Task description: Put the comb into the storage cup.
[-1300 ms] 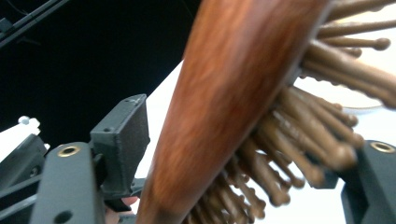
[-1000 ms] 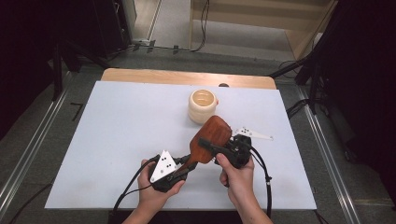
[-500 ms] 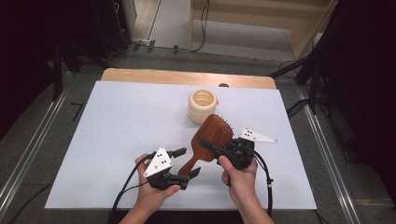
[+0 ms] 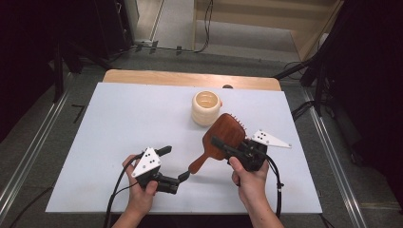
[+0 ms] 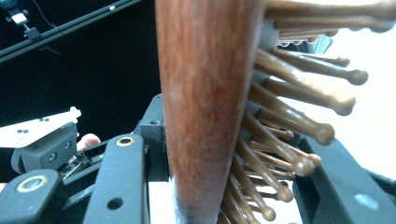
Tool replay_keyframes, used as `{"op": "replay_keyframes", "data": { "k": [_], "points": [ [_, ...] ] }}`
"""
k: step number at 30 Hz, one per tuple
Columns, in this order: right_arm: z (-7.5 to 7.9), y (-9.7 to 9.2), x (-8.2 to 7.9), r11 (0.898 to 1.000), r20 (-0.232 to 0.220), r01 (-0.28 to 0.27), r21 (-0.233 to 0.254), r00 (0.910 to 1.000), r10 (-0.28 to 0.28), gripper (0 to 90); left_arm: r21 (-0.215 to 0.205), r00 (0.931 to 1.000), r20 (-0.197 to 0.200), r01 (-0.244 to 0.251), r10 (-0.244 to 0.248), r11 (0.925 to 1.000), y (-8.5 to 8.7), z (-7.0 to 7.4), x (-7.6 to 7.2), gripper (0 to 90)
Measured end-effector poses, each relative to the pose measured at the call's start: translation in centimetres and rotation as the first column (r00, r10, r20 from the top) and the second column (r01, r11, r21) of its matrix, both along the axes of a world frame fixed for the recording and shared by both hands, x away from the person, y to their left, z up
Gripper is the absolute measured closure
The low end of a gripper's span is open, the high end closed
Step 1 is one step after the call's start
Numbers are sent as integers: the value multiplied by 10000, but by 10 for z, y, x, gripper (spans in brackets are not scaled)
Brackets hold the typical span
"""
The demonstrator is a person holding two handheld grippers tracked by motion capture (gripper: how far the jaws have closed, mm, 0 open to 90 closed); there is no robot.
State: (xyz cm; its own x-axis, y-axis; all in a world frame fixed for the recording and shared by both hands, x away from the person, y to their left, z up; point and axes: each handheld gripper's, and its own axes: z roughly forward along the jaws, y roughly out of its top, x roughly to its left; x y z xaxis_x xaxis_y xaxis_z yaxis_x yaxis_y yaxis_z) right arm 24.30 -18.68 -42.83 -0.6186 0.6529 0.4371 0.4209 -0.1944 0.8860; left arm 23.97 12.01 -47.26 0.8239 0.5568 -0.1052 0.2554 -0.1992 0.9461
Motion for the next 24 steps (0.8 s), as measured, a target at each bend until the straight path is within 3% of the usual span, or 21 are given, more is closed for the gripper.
{"op": "replay_keyframes", "data": {
  "k": [7, 12, 20, 24],
  "points": [
    [1, -2, -1, 9999, 144, 59, -146, 9999, -57, 517, 163, 9973, 174, -723, 720, 9973, 23, 0, 5, 0],
    [2, -4, -1, 9997, 293, 127, -192, 9995, -121, 517, 301, 9905, 384, -1332, 1320, 9906, 45, -2, 5, 0],
    [3, -7, -1, 9996, 347, 157, -223, 9993, -149, 517, 480, 9834, 381, -1790, 1772, 9827, 64, -6, 4, 0],
    [4, -7, -1, 9994, 387, 162, -298, 9991, -150, 517, 484, 9798, 608, -1934, 1903, 9799, 73, -8, 1, 0]
  ]
}}
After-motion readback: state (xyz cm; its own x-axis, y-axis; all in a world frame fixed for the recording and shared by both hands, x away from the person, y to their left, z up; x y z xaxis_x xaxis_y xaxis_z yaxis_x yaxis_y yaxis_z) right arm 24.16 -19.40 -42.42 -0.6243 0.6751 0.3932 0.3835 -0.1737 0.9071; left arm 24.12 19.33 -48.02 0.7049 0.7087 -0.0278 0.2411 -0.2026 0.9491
